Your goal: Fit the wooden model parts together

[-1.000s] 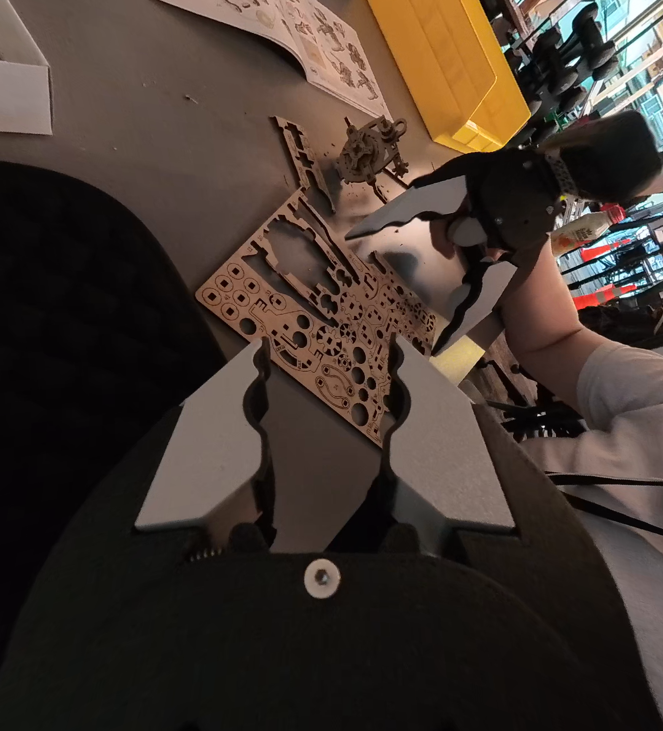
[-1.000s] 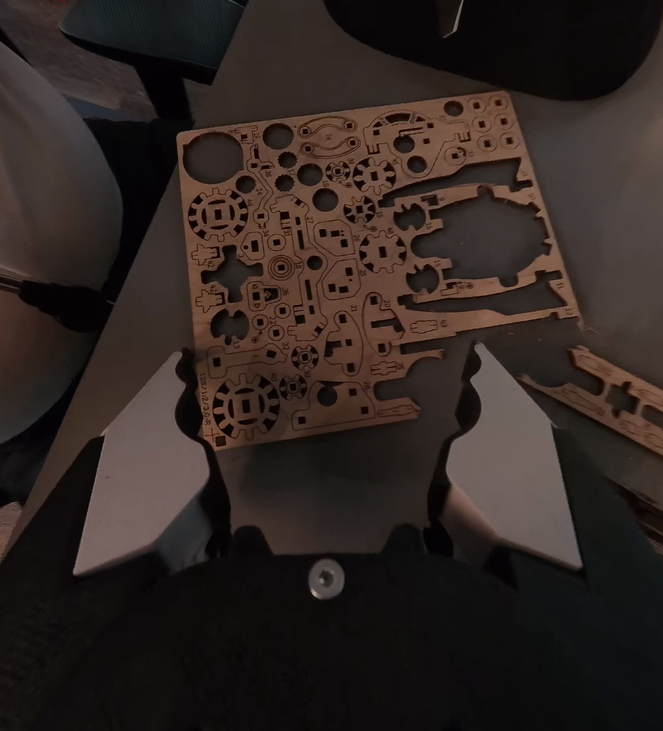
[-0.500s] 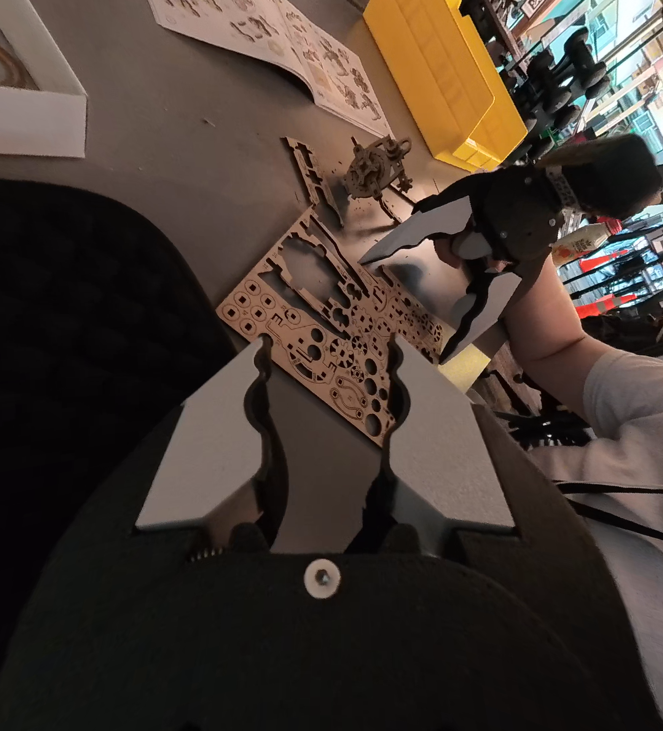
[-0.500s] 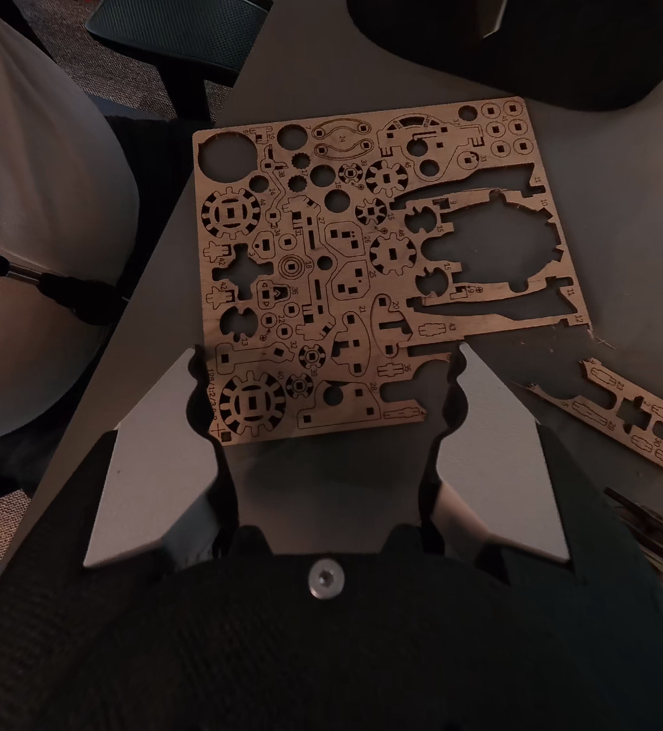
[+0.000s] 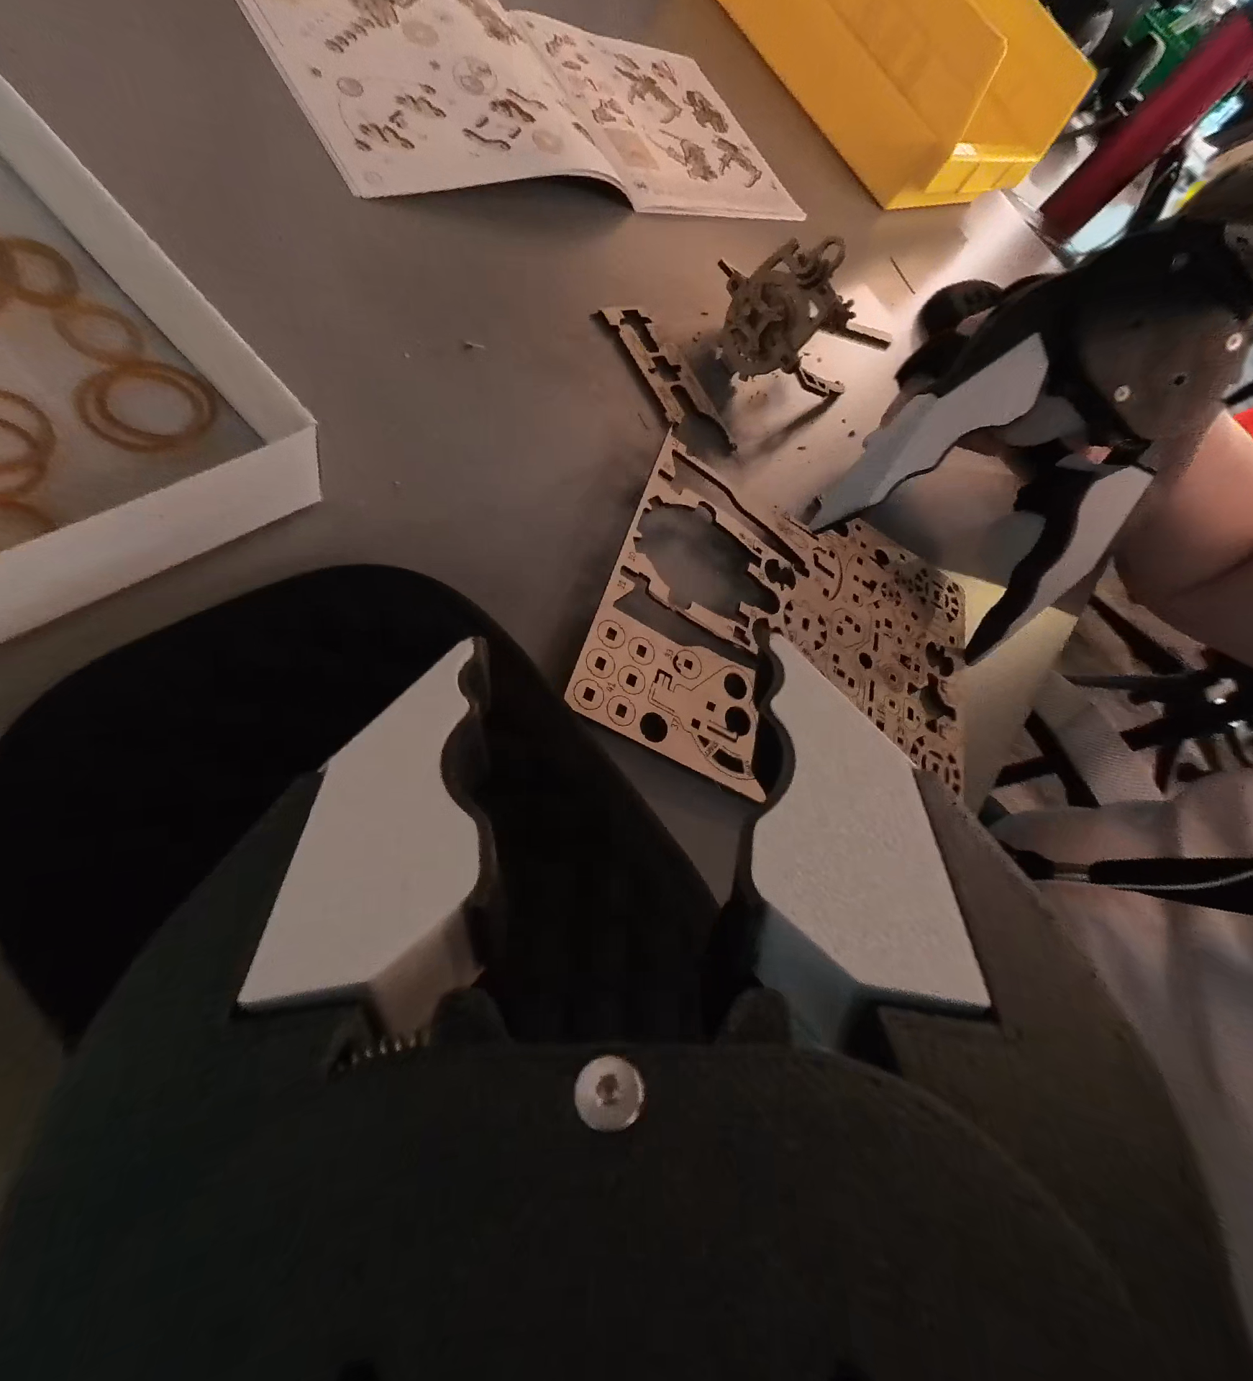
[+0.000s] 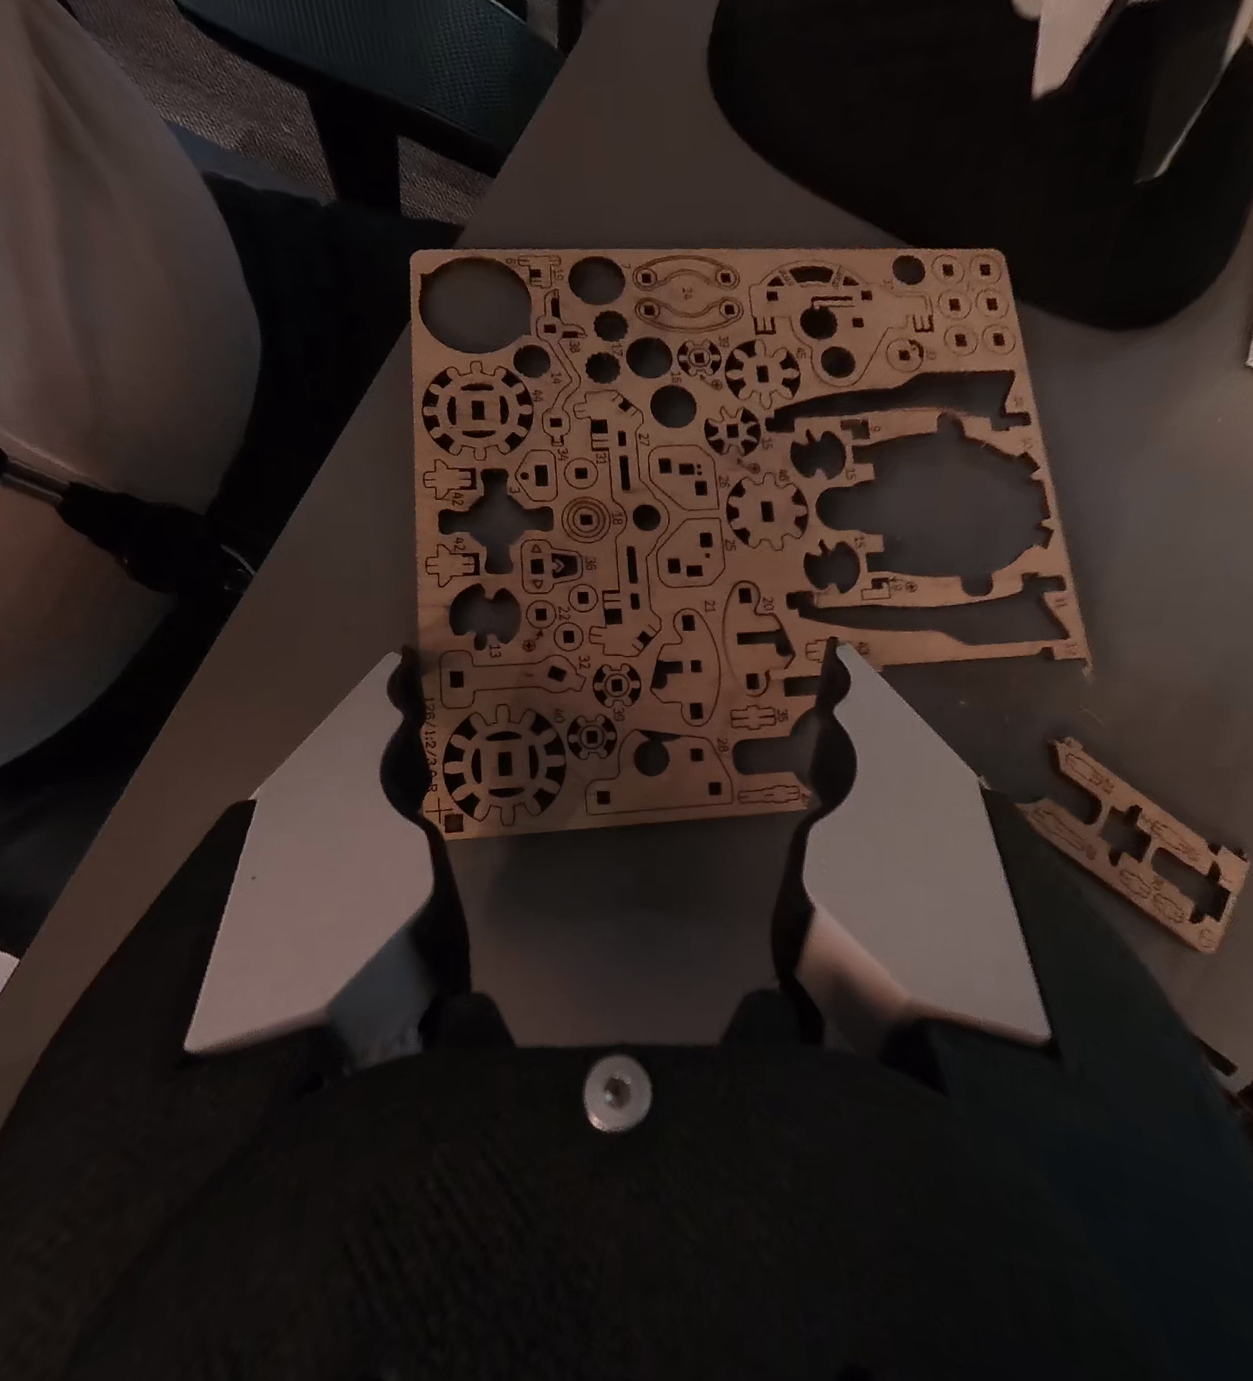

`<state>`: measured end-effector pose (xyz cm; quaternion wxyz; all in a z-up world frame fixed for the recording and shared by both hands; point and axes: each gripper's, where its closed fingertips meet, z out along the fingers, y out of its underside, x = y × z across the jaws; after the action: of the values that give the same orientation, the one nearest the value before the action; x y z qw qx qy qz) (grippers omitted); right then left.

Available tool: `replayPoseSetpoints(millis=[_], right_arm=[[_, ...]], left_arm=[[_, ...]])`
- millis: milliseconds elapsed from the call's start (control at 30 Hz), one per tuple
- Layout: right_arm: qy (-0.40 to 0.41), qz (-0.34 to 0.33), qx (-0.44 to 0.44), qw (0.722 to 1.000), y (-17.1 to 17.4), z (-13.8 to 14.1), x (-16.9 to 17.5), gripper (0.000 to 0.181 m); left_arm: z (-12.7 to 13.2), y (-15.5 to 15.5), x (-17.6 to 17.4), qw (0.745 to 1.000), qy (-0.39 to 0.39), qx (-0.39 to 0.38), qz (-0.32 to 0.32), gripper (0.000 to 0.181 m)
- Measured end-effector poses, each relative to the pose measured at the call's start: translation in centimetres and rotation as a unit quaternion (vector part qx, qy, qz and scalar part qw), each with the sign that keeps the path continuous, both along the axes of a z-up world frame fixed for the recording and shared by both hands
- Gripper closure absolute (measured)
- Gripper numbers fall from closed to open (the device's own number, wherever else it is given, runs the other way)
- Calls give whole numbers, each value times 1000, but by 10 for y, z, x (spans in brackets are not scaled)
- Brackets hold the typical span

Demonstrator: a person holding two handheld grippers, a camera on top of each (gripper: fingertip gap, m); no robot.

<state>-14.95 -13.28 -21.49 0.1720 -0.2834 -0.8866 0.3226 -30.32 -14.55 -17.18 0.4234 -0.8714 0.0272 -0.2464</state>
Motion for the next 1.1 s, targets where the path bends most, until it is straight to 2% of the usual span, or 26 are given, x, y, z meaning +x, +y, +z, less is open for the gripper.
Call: replayPoseSetpoints(millis=[267,367,567,700,933,1100], right_arm=[[-13,-12,-24,1000,3,-3,-1,73],[-8,-9,-19,1000,3,-3,-1,73],[-8,-8,-22,1000,3,-4,-1,73],[-8,-7,-22,1000,3,-5,-1,73],[-6,-5,-22,1000,3,-4,-1,73],[-6,-4,-23,1000,1,-3,-1,73]], left_arm=[[4,6,7,998,2,8,-59,115],[8,12,13,995,8,-3,-102,117],[-3,23,17,982,9,-77,-171,127],[-15,25,13,971,46,-121,-201,130],[-33,10,14,938,96,-203,-265,130],[-33,7,19,927,60,-227,-293,138]])
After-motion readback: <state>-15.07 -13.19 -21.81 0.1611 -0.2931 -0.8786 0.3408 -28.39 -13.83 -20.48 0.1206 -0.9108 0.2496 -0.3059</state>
